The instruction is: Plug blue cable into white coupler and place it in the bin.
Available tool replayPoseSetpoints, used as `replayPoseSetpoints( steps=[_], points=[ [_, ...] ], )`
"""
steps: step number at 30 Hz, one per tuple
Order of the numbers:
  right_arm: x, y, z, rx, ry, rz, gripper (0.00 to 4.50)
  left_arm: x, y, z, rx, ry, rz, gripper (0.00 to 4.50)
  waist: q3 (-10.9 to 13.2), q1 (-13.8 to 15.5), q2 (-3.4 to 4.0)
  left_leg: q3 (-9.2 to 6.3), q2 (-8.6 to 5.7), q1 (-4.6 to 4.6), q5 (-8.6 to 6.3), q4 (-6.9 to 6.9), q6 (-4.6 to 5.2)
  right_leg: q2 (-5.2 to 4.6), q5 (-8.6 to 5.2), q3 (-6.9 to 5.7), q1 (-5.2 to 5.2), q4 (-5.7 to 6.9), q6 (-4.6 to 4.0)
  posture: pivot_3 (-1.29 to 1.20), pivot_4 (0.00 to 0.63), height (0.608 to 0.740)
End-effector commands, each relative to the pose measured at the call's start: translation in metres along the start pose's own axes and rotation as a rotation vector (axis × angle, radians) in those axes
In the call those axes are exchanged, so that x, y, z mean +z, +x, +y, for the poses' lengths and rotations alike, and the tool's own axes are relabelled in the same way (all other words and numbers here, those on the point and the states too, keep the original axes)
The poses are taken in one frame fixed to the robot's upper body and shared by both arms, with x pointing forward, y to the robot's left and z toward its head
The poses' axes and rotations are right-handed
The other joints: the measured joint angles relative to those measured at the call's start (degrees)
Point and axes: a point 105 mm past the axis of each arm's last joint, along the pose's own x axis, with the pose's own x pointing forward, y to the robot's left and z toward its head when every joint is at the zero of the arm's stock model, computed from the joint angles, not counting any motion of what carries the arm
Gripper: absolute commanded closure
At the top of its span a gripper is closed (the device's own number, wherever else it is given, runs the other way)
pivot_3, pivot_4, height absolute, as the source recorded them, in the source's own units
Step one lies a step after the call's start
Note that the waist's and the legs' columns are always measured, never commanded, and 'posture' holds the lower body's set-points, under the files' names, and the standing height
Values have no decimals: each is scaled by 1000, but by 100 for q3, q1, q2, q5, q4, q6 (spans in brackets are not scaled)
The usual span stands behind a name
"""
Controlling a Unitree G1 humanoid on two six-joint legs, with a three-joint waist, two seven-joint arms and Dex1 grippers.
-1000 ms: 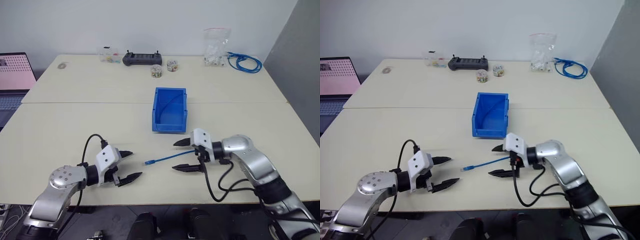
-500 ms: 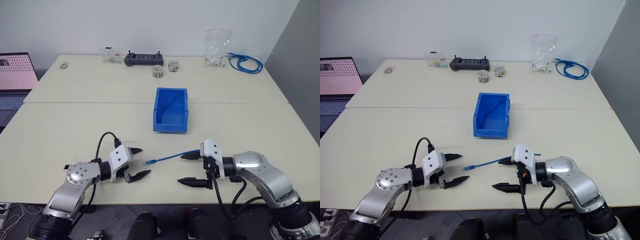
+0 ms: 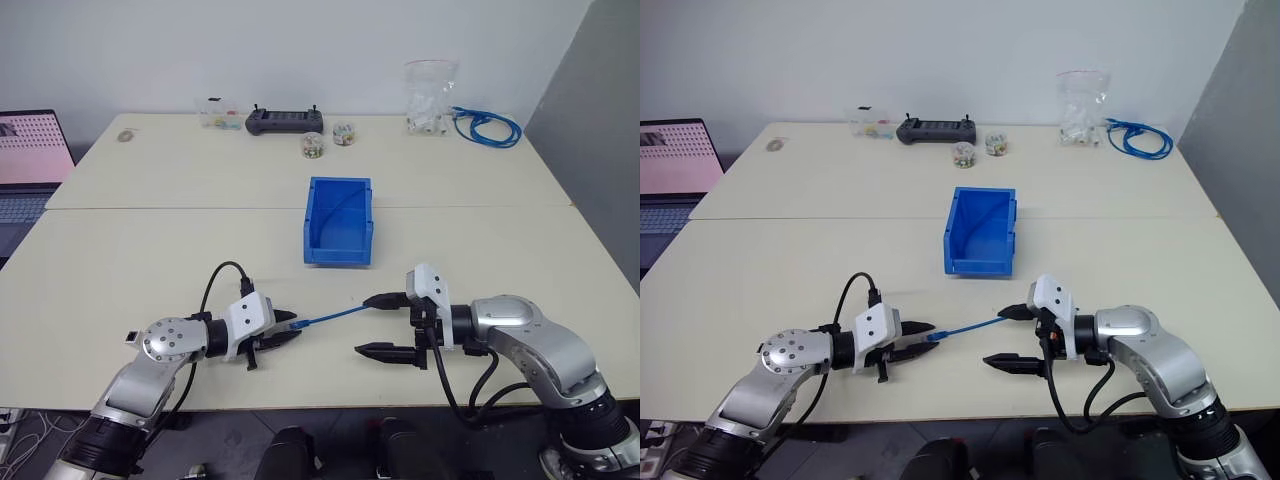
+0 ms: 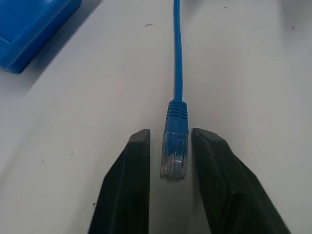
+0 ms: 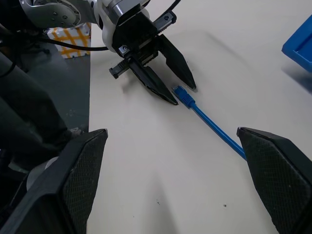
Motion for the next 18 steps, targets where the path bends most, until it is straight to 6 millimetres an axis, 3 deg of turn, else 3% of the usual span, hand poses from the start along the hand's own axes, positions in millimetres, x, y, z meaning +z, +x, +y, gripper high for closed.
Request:
replayPoseSetpoints(
  steps=[1, 2, 6, 12, 18],
  points=[
    [8, -7, 3, -16, -47, -5, 0, -40, -7, -6, -25, -93, 182, 4079, -2, -1, 0, 0, 0, 0, 0, 0, 0, 0, 0, -1, 0, 0, 0, 0, 150, 740],
    [8, -8, 4, -19, -44, -4, 0, -40, -8, -6, -34, -96, 186, 4280, -2, -2, 0, 0, 0, 0, 0, 0, 0, 1, 0, -1, 0, 0, 0, 0, 150, 740],
    [9, -12, 10, -22, -47, -10, 0, -28, -6, -5, -61, -134, 152, 4286, -3, -18, 0, 0, 2, 0, 0, -1, 0, 3, -1, -1, 0, 0, 0, 0, 150, 740],
    [6, -18, 20, -37, -86, -45, 0, 24, 0, -1, -123, -250, -14, 4286, -1, -18, -2, -2, 2, -7, 0, 0, 0, 5, -1, -3, -3, -1, 2, 0, 150, 740],
    [-3, -31, 23, -66, 20, -44, 0, 68, -2, 2, -192, -311, -140, 4286, 9, 7, -20, -2, -2, -19, 0, 3, -1, 2, -1, -3, -7, -5, 3, 0, 150, 740]
  ],
)
